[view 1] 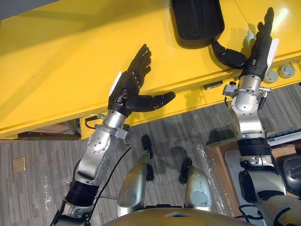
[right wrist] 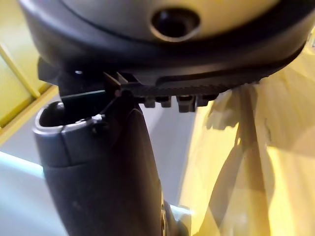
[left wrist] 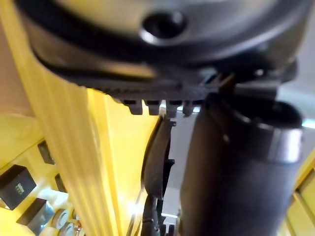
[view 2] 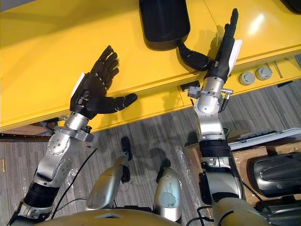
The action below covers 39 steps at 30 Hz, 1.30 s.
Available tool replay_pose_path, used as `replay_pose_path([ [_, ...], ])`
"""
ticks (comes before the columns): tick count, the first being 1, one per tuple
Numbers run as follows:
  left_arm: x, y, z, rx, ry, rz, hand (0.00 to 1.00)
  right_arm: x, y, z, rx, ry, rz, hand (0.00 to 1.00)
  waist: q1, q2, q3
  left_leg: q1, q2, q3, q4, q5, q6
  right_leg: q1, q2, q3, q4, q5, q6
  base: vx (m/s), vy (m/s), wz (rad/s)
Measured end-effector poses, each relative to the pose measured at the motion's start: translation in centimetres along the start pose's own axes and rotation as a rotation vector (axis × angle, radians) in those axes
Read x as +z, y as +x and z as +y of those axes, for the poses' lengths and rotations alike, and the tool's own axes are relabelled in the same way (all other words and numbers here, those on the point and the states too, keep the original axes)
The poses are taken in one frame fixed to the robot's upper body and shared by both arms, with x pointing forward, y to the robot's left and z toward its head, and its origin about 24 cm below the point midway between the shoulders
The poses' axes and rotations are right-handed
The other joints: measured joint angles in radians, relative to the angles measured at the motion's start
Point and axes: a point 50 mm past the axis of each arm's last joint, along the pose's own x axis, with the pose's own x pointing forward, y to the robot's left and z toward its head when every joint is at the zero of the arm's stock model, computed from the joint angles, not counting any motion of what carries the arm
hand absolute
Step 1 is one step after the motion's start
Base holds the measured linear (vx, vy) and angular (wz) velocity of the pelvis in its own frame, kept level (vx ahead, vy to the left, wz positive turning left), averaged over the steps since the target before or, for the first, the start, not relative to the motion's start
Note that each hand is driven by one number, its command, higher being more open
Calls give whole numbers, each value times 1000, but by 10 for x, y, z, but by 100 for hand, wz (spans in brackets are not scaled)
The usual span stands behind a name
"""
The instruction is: Walk over and take three plastic housings, then place them on the shelf
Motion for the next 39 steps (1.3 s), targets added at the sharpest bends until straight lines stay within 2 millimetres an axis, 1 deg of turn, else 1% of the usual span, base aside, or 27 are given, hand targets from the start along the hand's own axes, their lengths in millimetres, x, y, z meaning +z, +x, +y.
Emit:
replay_pose_path([
  [7, 2, 3, -2, -25, 3, -11, 100, 2, 1, 1, 37, 8, -12, 100, -2, 2, 3, 4, 1, 0, 0, 3, 4, 3, 1, 2, 0, 0, 0, 0, -29, -1],
  [9, 1, 3, -4, -34, 3, -7, 100, 4, -4, 0, 72, 11, -23, 100, 1, 2, 3, 13, 1, 2, 0, 2, 4, 11, 1, 3, -2, 0, 0, 10, -38, -1],
  [11, 1, 2, -6, -44, 0, -4, 100, 12, -24, -4, 141, 25, -73, 100, 3, 2, 3, 22, 2, 1, -1, -4, 5, 26, 4, 1, -12, 0, 1, 25, -48, 1],
  [12, 1, 1, -6, -43, 3, -4, 100, 18, -37, -8, 175, 35, -111, 100, -1, 2, 3, 25, 2, 2, -1, -7, 5, 32, 6, 1, -20, 2, 3, 28, -43, -2],
  [13, 1, -1, -6, -41, 1, -2, 100, 20, -44, -10, 192, 40, -127, 100, -5, 1, 3, 29, 2, 3, -1, -9, 6, 38, 8, 1, -26, 3, 4, 39, -48, -9],
  [14, -2, -6, -7, -32, -3, 12, 100, 23, -59, -19, 211, 45, -151, 100, -6, 0, 2, 50, 2, 12, -1, -17, 11, 61, 14, 6, -44, 6, 9, 47, -52, -10],
  [15, -3, -8, -7, -25, -4, 19, 100, 24, -64, -22, 210, 49, -159, 100, -7, -1, 0, 58, 1, 16, -1, -21, 11, 72, 15, 8, -51, 7, 11, 49, -53, -15],
  [16, -5, -13, -8, -12, -4, 31, 100, 26, -74, -30, 201, 58, -178, 100, -9, -3, -10, 63, 2, 22, -2, -27, 14, 83, 18, 7, -69, 11, 16, 52, -46, -9],
  [17, -6, -16, -8, -8, -4, 36, 100, 27, -77, -33, 192, 66, -183, 100, -10, -5, -16, 64, 2, 24, -2, -30, 13, 86, 19, 7, -77, 13, 18, 60, -39, -9],
  [18, -7, -19, -8, 0, -8, 44, 100, 26, -82, -38, 169, 83, -184, 100, -20, -13, -33, 65, 3, 27, -2, -34, 13, 92, 19, 7, -93, 18, 21, 82, -42, -9],
  [19, -9, -21, -9, 14, -17, 50, 100, 22, -86, -43, 144, 109, -158, 100, -27, -25, -54, 67, 4, 36, -2, -40, 14, 99, 22, 9, -112, 25, 23, 78, -35, -11],
  [20, -9, -21, -9, 22, -23, 47, 100, 19, -89, -45, 132, 116, -142, 100, -29, -32, -61, 72, 4, 41, -2, -43, 14, 107, 25, 10, -123, 29, 24, 89, -43, -18],
  [22, -8, -24, -9, 66, -47, 12, 100, 5, -103, -53, 89, 200, -29, 100, -29, -62, -97, 96, 6, 66, -1, -57, 22, 139, 34, 36, -169, 49, 28, 105, -41, -28],
  [23, -7, -25, -8, 77, -50, 1, 100, 0, -108, -54, 87, 218, 12, 100, -28, -71, -102, 108, 7, 77, -1, -57, 24, 151, 35, 40, -180, 53, 29, 118, -33, -37],
  [24, -4, -25, -6, 109, -59, -26, 100, -11, -119, -56, 73, 233, 100, 100, -29, -85, -112, 132, 6, 97, -1, -66, 31, 172, 35, 54, -197, 56, 33, 109, -31, -37],
  [25, -2, -26, -3, 133, -85, -51, 100, -19, -130, -60, 56, 258, 169, 100, -30, -93, -119, 151, 5, 112, -1, -75, 32, 184, 34, 66, -208, 58, 35, 88, -28, -41],
  [27, 2, -28, 2, 182, -120, -99, 100, -32, -154, -69, 0, 287, 295, 100, -32, -96, -142, 177, 6, 141, -2, -93, 30, 205, 35, 92, -234, 68, 36, 87, -11, -50],
  [28, 5, -31, 4, 223, -136, -133, 100, -40, -170, -74, -44, 279, 370, 100, -45, -94, -154, 199, 9, 172, -2, -112, 24, 218, 37, 120, -255, 80, 36, 89, -2, -60],
  [30, 6, -36, 6, 260, -152, -152, 100, -45, -187, -84, -99, 268, 436, 100, -66, -92, -160, 222, 13, 208, -3, -128, 19, 232, 40, 151, -284, 95, 38, 57, 13, -68],
  [32, 3, -39, 6, 277, -195, -146, 100, -52, -208, -101, -182, 223, 523, 100, -86, -92, -182, 240, 24, 270, -6, -144, 15, 230, 48, 209, -319, 117, 39, 40, 18, -86],
  [34, -1, -43, 6, 293, -219, -123, 100, -55, -225, -119, -252, 181, 578, 100, -121, -95, -208, 252, 34, 331, -6, -156, 7, 228, 56, 265, -358, 147, 39, 67, 9, -91],
  [35, -5, -44, 5, 303, -225, -106, 100, -55, -232, -130, -293, 167, 594, 100, -141, -98, -214, 266, 39, 365, -7, -163, 3, 230, 61, 300, -377, 161, 39, 58, 10, -87],
  [36, -7, -44, 5, 309, -228, -95, 100, -56, -236, -136, -315, 162, 603, 100, -153, -98, -222, 268, 42, 381, -7, -167, 0, 227, 63, 315, -388, 169, 41, 29, 6, -85],
  [37, -11, -45, 6, 325, -228, -77, 100, -57, -244, -144, -347, 136, 625, 100, -175, -102, -230, 277, 49, 410, -7, -172, -5, 224, 70, 345, -402, 181, 40, -9, -12, -82],
  [39, -17, -46, 8, 352, -233, -52, 100, -54, -252, -152, -379, 112, 635, 100, -196, -107, -236, 290, 62, 448, -7, -177, -14, 213, 82, 387, -409, 188, 36, -31, -27, -73],
])
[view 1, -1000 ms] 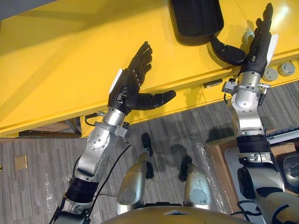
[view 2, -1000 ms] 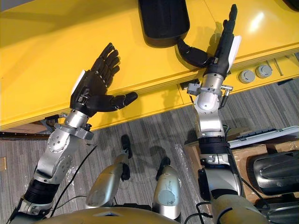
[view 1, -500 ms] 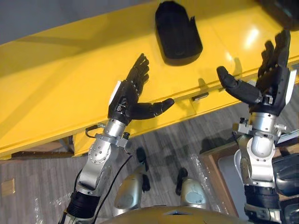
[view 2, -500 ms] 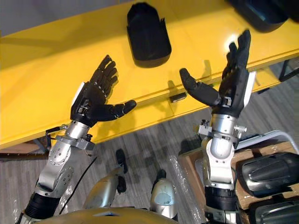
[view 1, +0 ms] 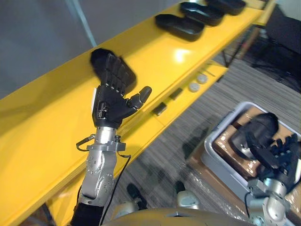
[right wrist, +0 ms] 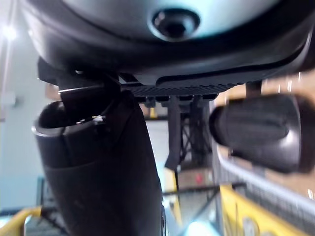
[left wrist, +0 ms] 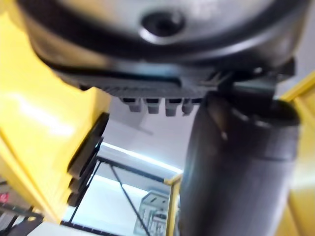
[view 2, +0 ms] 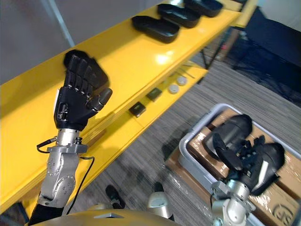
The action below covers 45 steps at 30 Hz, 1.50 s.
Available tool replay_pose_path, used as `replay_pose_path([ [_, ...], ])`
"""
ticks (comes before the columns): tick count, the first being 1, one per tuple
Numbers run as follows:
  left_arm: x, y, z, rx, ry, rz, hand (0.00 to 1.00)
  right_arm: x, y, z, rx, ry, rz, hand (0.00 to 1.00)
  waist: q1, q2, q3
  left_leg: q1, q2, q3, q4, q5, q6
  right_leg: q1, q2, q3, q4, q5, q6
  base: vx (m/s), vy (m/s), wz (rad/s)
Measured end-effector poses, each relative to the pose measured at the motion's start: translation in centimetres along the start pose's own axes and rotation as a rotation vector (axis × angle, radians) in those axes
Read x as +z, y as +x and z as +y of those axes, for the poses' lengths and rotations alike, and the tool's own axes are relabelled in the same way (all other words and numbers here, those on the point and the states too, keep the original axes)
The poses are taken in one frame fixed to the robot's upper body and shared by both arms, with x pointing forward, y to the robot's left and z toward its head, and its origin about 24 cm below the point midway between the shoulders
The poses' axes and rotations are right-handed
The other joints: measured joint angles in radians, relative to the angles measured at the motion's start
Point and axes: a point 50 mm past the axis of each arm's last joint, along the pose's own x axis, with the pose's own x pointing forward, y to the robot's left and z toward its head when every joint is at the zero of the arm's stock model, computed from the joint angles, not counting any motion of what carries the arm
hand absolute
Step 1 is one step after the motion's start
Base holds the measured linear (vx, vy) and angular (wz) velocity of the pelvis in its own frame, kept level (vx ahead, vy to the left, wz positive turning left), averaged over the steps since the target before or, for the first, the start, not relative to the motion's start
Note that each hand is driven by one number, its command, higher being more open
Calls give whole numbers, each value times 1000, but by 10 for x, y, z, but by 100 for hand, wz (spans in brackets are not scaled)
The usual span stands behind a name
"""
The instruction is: Walk over and take three plastic housings, then place them on the shelf
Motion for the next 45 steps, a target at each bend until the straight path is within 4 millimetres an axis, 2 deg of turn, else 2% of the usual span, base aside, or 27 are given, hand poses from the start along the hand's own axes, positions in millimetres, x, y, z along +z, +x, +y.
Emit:
replay_pose_path([
  [3, -7, -1, -2, 15, -15, 26, 100, -1, -9, -13, -28, -34, 7, 100, -20, 1, -12, 5, 19, 43, 0, 0, -13, -23, 17, 31, -10, 9, 0, -47, -36, -44],
  [6, -8, -2, -7, 9, -34, 23, 100, -5, -12, -13, -5, 0, 15, 100, -30, 4, -18, 0, 36, 53, 1, 6, -23, -48, 33, 39, -8, 7, -3, -47, -51, -22],
  [8, -9, -2, -9, -2, -57, 23, 100, -10, -12, -9, 25, 13, 28, 100, -25, 8, -40, -30, 31, 21, 14, 2, -29, -77, 43, 53, -7, 18, -21, -1, -46, -20],
  [9, -8, -2, -7, 2, -80, 24, 100, -15, -11, -2, 58, 24, 42, 100, -2, 4, -44, -72, 20, -103, 79, -46, -39, -96, 48, 84, -9, 33, -28, 17, -17, -83],
  [10, -8, -4, -1, 35, -94, 28, 100, -17, -6, 12, 121, 47, 40, 100, 39, 3, -44, -120, -8, -274, 168, -109, -25, -106, 59, 142, -12, 50, -33, 24, -1, -116],
  [12, -9, -16, 15, 119, -78, 51, 100, -15, 1, 40, 250, 89, 19, 100, 85, 10, -46, -151, -46, -442, 273, -183, -16, -117, 78, 222, -12, 61, -30, 17, 52, -129],
  [13, -9, -24, 22, 152, -66, 66, 100, -13, 3, 52, 303, 101, 11, 100, 86, 17, -50, -162, -45, -477, 316, -209, -13, -119, 84, 237, -11, 62, -29, -2, 83, -81],
  [15, -10, -35, 31, 174, -52, 86, 100, -14, 6, 63, 352, 104, 11, 100, 97, 24, -53, -182, -39, -490, 372, -248, -10, -124, 90, 249, -12, 62, -28, -13, 70, -27],
  [17, -9, -43, 35, 144, -36, 101, 100, -20, 7, 67, 349, 107, 41, 100, 135, 22, -52, -193, -32, -483, 413, -279, -6, -120, 92, 253, -13, 62, -26, -8, 61, -12],
  [18, -9, -45, 36, 140, -33, 102, 100, -23, 6, 67, 350, 106, 52, 100, 140, 22, -52, -197, -31, -484, 424, -286, -5, -118, 92, 251, -12, 62, -26, -1, 64, 2],
  [23, -4, -39, 32, 64, -32, 67, 100, -40, -10, 64, 359, 91, 146, 100, 135, 37, -24, -199, -9, -492, 530, -334, 7, -114, 118, 248, 66, 53, -22, -12, 82, -11],
  [25, 0, -30, 23, 11, -39, 35, 100, -43, -15, 65, 357, 113, 157, 100, 135, 17, 25, -155, -8, -462, 540, -343, 18, -135, 122, 239, 171, 31, -2, -108, 80, -51],
  [27, 2, -29, 20, -1, -39, 27, 100, -42, -15, 68, 374, 159, 151, 100, 137, -8, 46, -134, -14, -409, 547, -351, 36, -143, 83, 164, 180, 4, -8, -229, 73, -64],
  [29, 2, -29, 23, 17, -31, 35, 100, -41, -13, 73, 397, 199, 147, 100, 139, -2, 48, -138, 7, -357, 537, -338, 62, -171, 31, 55, 217, -3, -18, -248, 99, -72],
  [30, 3, -31, 28, 46, -24, 39, 100, -39, -10, 82, 433, 199, 136, 100, 152, 11, 50, -139, 35, -322, 522, -330, 70, -208, 0, -35, 295, -14, -39, -184, 50, -83],
  [32, 3, -33, 33, 65, -29, 53, 100, -36, -8, 96, 499, 190, 125, 100, 184, 40, 54, -135, 82, -287, 472, -296, 61, -233, -53, -118, 431, -35, -74, -185, -22, -75],
  [33, 3, -33, 34, 53, -38, 58, 100, -36, -8, 102, 512, 191, 125, 100, 196, 47, 51, -133, 97, -283, 441, -272, 48, -231, -96, -145, 483, -43, -87, -144, -121, -48],
  [34, 1, -38, 33, 8, -50, 72, 100, -38, -7, 111, 519, 197, 130, 100, 214, 41, 42, -136, 108, -275, 384, -231, 28, -218, -178, -170, 539, -42, -88, -97, -201, -39],
  [36, -3, -44, 28, -48, -74, 106, 100, -44, -5, 123, 524, 197, 148, 100, 234, 36, 38, -137, 135, -259, 336, -194, -10, -195, -258, -179, 558, -40, -88, -86, -292, -47],
  [38, -12, -48, 16, -120, -148, 148, 100, -46, -8, 131, 553, 145, 142, 100, 239, 27, 19, -155, 170, -247, 297, -132, -58, -187, -302, -180, 529, -39, -85, -62, -346, -47],
  [39, -14, -48, 12, -141, -179, 155, 100, -47, -10, 131, 562, 112, 138, 100, 235, 21, 13, -163, 182, -246, 293, -116, -73, -180, -307, -188, 506, -36, -79, -48, -580, -32],
  [40, -18, -48, 5, -173, -242, 170, 100, -50, -14, 133, 590, 57, 132, 100, 224, -1, -1, -175, 205, -244, 296, -82, -105, -148, -306, -218, 421, -14, -44, -20, -658, -31],
  [41, -24, -48, 2, -181, -283, 188, 100, -56, -21, 129, 606, 15, 159, 100, 218, -40, -25, -177, 219, -233, 297, -54, -140, -115, -293, -257, 316, 43, 14, -9, -566, -33],
  [42, -29, -47, 0, -185, -295, 205, 100, -58, -23, 126, 610, -7, 168, 100, 217, -52, -37, -179, 227, -234, 297, -42, -156, -99, -285, -294, 294, -4, 76, 1, -609, -50],
  [43, -44, -46, -8, -167, -340, 242, 100, -59, -19, 118, 612, -51, 179, 100, 212, -18, -53, -188, 280, -261, 282, -20, -165, -89, -228, -320, 261, -82, 116, -6, -539, -36],
  [44, -60, -49, -21, -155, -404, 304, 100, -58, -10, 103, 601, -112, 179, 100, 185, 40, -57, -194, 323, -305, 245, 18, -145, -92, -165, -340, 263, -96, 91, 5, -598, -23],
  [45, -66, -52, -30, -171, -429, 343, 100, -57, -7, 95, 585, -136, 178, 100, 169, 55, -62, -191, 325, -318, 233, 35, -140, -92, -155, -348, 270, -105, 75, 57, -349, -6],
])
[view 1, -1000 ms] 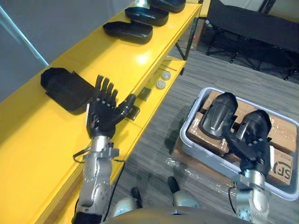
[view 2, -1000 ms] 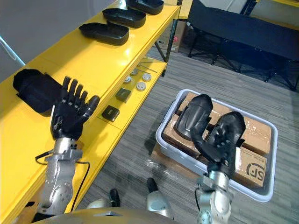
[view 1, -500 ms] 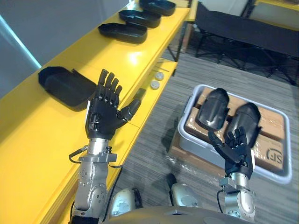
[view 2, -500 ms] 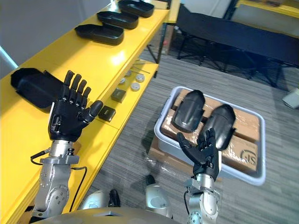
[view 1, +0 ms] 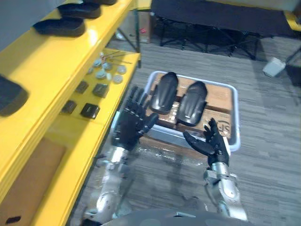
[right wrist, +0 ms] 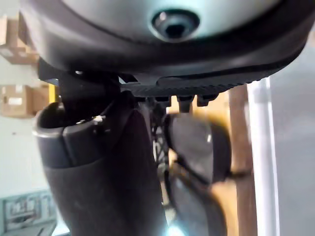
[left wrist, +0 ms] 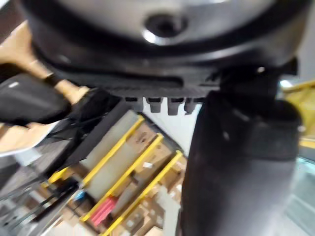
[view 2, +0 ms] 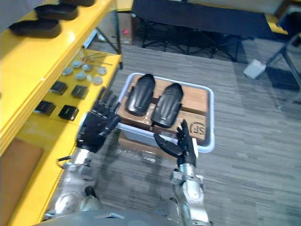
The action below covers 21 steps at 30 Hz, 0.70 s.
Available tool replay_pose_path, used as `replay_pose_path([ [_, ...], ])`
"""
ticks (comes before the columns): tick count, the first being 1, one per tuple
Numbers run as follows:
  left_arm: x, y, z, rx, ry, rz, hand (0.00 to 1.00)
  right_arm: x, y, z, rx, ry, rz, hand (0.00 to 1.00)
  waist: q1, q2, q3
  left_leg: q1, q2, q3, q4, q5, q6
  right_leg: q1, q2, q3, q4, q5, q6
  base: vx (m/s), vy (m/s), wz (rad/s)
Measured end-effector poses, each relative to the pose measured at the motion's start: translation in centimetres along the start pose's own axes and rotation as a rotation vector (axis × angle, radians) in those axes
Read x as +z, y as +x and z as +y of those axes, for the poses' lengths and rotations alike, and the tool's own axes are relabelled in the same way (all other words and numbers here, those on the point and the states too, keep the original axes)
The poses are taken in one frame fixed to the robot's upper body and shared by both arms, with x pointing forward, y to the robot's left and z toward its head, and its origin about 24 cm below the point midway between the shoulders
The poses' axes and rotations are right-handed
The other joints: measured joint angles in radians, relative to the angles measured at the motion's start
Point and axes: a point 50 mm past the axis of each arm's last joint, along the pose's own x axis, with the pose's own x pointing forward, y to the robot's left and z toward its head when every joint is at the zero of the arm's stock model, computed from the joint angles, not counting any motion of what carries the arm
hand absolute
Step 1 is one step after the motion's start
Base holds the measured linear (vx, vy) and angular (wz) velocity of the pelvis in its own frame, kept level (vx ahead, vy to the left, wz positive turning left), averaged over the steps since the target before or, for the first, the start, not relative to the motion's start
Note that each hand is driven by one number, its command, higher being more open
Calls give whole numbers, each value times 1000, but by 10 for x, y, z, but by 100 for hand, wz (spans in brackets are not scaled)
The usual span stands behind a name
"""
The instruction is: Walk over and take three plastic housings, then place them on the shelf
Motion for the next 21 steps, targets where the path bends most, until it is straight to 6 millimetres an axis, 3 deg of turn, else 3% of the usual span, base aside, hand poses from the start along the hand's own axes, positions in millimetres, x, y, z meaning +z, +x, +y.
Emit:
replay_pose_path([
  [2, -19, -3, -17, -64, -44, 89, 100, -3, -12, -25, -83, -16, 29, 100, -17, 9, -6, 45, -17, 10, -16, 3, -5, 5, 17, 7, -4, -9, -18, 100, -216, -27],
  [3, -24, -4, -24, -108, -62, 105, 100, -1, -18, -34, -130, 6, 25, 100, -24, 8, -5, 65, -40, 4, -27, -20, -26, 1, 27, 23, -15, -9, -28, 85, -121, -52],
  [4, -24, -3, -28, -133, -66, 104, 100, 3, -22, -38, -148, 19, 9, 100, -32, 7, -5, 78, -71, -5, -36, -73, -27, -7, 39, 43, -38, 0, -40, 66, -69, -65],
  [6, -19, -3, -26, -132, -48, 91, 100, 8, -20, -36, -156, 39, -15, 100, -24, -1, -6, 92, -117, -61, -73, -131, -20, -35, 51, 84, -73, 33, -44, 3, 24, -65],
  [10, -10, -3, -15, -134, 35, 89, 100, 12, -9, -23, -190, 97, -43, 100, -8, -22, 4, 71, -174, -76, -77, -137, -18, -62, 13, 93, -114, 94, -31, -54, 103, -19],
  [16, 1, -4, -10, -182, 152, 100, 100, 36, 46, -4, -241, 167, -145, 100, 33, -54, 25, 44, -238, -52, -73, -137, 4, -69, -34, 69, -220, 226, -35, -63, 110, -11],
  [19, 11, 9, -15, -218, 202, 63, 100, 59, 68, -5, -276, 159, -217, 100, 44, -57, 52, 13, -239, -72, -53, -135, 3, -67, -32, 39, -249, 243, -32, -38, 20, 9],
  [21, 14, 15, -18, -233, 211, 45, 100, 72, 79, -12, -300, 138, -253, 100, 48, -46, 68, -11, -239, -93, -41, -136, 2, -69, -32, 21, -249, 243, -32, -37, -12, 19],
])
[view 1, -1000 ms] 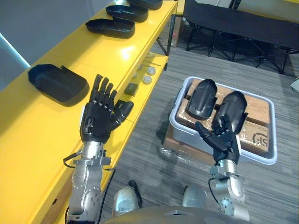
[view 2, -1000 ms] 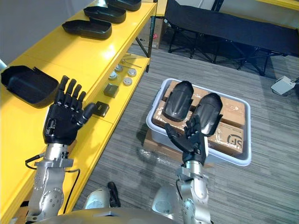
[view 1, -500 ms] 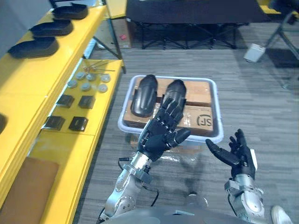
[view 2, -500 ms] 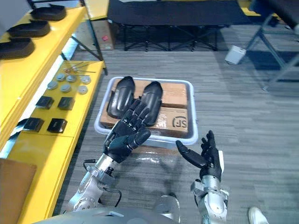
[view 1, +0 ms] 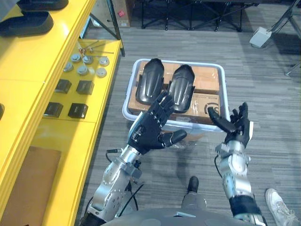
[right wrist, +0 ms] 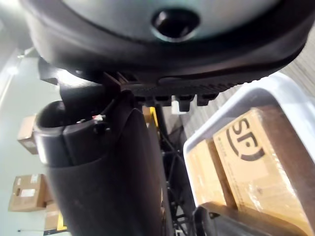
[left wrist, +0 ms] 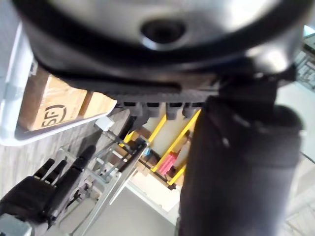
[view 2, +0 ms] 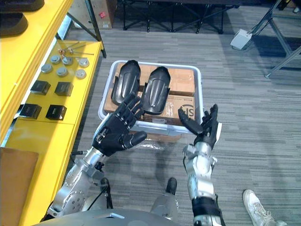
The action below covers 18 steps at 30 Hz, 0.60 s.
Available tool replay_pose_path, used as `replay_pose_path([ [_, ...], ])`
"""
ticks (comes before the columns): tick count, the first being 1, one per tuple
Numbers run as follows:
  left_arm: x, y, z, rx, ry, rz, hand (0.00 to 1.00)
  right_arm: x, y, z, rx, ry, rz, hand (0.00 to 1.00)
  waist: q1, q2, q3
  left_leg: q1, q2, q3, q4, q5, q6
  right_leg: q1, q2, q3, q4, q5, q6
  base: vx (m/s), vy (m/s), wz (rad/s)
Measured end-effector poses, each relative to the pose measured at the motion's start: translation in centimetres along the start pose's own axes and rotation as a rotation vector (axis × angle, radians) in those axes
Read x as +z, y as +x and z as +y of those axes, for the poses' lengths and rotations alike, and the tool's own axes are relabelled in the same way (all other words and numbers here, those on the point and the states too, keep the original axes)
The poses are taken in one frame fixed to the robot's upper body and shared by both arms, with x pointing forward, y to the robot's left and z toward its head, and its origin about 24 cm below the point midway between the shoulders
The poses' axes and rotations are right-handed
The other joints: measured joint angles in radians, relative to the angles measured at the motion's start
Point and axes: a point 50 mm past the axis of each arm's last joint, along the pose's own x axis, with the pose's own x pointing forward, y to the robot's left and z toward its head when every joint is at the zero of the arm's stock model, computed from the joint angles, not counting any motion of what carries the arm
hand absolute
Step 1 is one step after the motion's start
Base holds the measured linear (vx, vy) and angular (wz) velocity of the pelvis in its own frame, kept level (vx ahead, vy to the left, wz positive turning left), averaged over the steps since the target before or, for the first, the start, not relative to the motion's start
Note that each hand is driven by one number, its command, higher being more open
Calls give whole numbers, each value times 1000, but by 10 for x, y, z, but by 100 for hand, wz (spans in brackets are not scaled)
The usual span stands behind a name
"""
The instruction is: Walk over and take three plastic housings, then place them on the shelf
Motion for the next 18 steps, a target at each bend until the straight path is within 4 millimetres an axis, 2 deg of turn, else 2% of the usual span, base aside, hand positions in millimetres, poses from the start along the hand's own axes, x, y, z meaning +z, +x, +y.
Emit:
replay_pose_path([
  [2, 5, 4, -1, 4, 10, -23, 100, 16, 25, 4, -45, -5, -46, 100, 9, 7, 34, -15, -6, -35, 0, -1, -4, -8, 2, -5, 0, 0, 0, -38, -3, 13],
  [6, 7, 5, -3, 0, 10, -31, 100, 32, 44, 6, -88, 0, -79, 100, 27, 9, 63, -39, -11, -68, 3, 16, 1, -16, 3, -21, 0, 0, 0, -1, -10, 12],
  [9, 7, 5, -3, -1, 12, -31, 100, 35, 53, 8, -99, 23, -61, 100, 36, 5, 80, -41, -12, -79, 5, 18, 3, -8, 3, -28, 0, 1, -1, -3, -1, 12],
  [11, 8, 5, -2, -1, 16, -38, 100, 40, 65, 15, -101, 35, -56, 100, 44, 3, 94, -60, -13, -95, 16, 19, 4, -8, 3, -45, 0, 1, -1, -16, -2, 18],
  [14, 6, 6, -6, -16, 10, -39, 100, 50, 82, 13, -99, -5, -51, 100, 63, 5, 115, -70, -15, -111, 18, 25, 5, -5, 2, -59, 1, 1, -1, -17, -5, 16],
  [18, 3, 7, -9, -32, 2, -27, 100, 74, 104, 12, -89, -56, -82, 100, 79, 13, 151, -73, -17, -128, 19, 33, 7, 6, 1, -77, 4, 1, -1, -31, -8, 12],
])
